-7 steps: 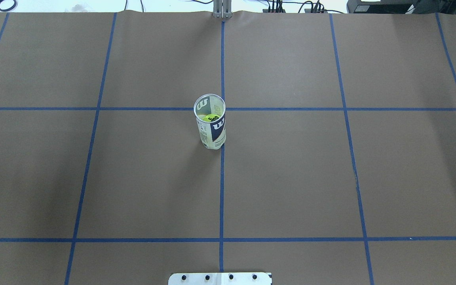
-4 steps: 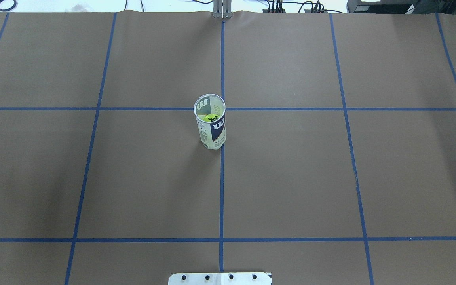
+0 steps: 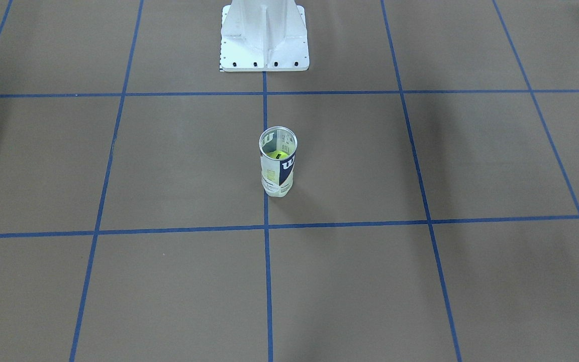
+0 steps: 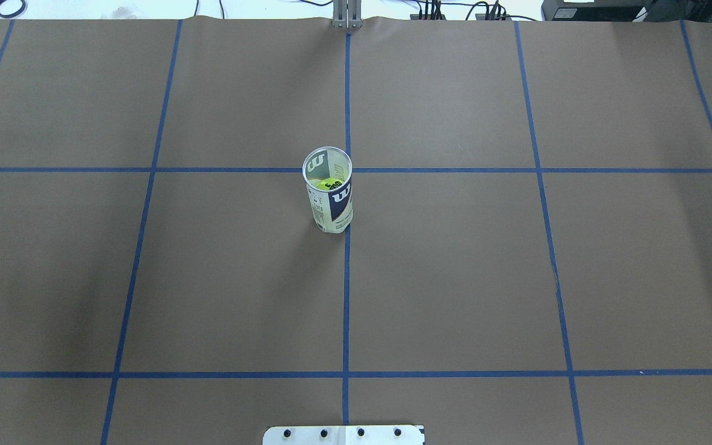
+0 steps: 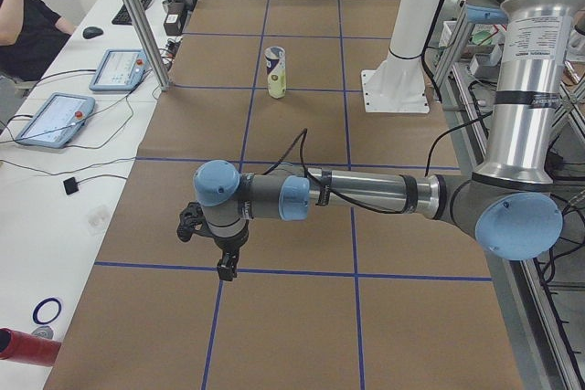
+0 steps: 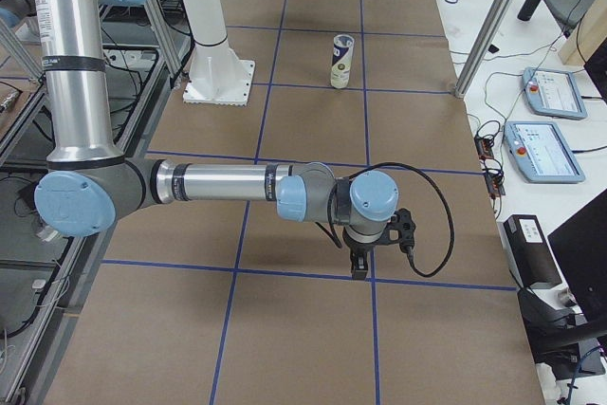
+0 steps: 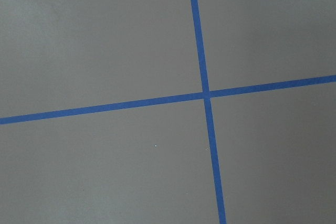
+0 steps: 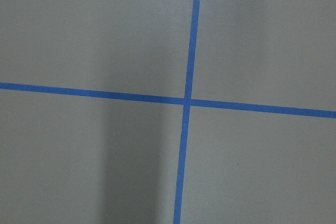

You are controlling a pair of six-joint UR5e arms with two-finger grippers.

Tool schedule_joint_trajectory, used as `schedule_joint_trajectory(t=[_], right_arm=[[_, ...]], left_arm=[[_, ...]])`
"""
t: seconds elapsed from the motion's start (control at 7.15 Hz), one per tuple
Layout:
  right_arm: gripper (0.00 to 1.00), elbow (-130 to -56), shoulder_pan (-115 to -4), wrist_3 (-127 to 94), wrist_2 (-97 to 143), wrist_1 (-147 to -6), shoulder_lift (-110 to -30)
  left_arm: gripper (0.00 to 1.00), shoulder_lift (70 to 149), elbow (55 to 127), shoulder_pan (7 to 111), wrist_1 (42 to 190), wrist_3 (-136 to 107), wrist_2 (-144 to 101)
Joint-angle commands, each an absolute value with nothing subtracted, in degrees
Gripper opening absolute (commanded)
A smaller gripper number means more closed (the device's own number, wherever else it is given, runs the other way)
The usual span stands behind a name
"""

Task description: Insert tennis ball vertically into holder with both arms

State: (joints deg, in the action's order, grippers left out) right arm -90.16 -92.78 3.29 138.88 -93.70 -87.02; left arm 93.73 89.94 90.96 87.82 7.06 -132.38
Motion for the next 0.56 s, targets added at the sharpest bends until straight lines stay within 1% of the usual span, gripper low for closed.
schedule_joint_trajectory(t=[0.0, 0.42], right_arm=[[0.99, -93.0, -92.7, 1.5, 135.1, -93.6, -88.7], [0.99, -93.6, -92.7, 1.4, 133.3, -93.6, -89.0]], left_arm=[[1.00, 93.4, 90.1, 91.0, 87.9, 7.0, -132.5], [1.00, 93.4, 90.1, 91.0, 87.8, 6.9, -132.4]])
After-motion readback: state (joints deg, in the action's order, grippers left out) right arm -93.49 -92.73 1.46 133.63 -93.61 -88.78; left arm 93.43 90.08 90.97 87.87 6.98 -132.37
